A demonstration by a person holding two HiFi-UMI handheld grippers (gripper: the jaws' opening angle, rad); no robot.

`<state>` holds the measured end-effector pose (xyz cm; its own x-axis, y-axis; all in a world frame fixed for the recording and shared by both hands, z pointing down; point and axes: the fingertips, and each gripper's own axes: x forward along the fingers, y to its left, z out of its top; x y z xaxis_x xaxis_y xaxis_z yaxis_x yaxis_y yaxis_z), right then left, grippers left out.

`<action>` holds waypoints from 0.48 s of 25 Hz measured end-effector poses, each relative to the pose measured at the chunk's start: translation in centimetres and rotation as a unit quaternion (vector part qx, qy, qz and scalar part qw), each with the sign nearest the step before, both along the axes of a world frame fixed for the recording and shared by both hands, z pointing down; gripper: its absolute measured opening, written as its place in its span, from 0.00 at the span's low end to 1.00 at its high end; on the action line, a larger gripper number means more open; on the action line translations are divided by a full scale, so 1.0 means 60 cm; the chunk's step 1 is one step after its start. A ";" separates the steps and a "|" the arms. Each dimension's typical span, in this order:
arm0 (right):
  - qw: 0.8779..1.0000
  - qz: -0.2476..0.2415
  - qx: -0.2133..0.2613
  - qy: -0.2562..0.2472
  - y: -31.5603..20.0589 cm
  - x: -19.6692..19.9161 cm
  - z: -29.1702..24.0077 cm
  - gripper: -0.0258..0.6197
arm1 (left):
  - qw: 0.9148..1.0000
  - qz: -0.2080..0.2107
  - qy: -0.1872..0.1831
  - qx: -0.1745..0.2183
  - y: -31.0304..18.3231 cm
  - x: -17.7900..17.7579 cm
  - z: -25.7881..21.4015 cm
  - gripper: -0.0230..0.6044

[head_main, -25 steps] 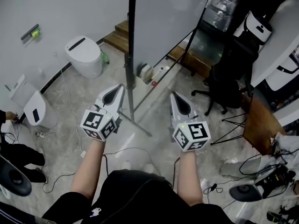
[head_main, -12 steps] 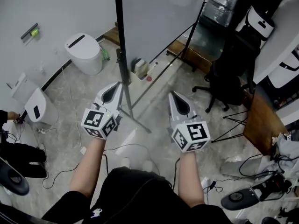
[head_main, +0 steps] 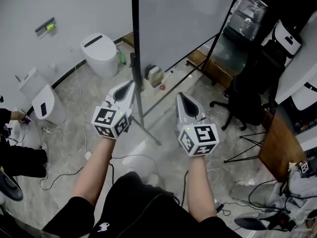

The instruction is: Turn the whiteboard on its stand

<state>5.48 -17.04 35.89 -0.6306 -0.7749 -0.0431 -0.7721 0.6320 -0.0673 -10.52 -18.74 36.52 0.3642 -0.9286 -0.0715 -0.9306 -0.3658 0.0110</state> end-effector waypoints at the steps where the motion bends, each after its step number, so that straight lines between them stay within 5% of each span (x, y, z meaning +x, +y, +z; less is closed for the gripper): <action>1: 1.000 -0.004 0.001 0.000 -0.002 -0.004 -0.002 0.05 | 1.000 -0.003 -0.001 0.003 -0.002 -0.002 -0.003 0.05; 9: 1.000 -0.027 -0.007 -0.011 -0.034 -0.036 0.002 0.05 | 0.999 -0.027 -0.016 0.004 -0.060 -0.032 -0.015 0.13; 12: 1.000 -0.024 -0.007 -0.013 -0.053 -0.046 0.000 0.05 | 0.999 -0.034 -0.022 -0.001 -0.098 -0.051 -0.015 0.23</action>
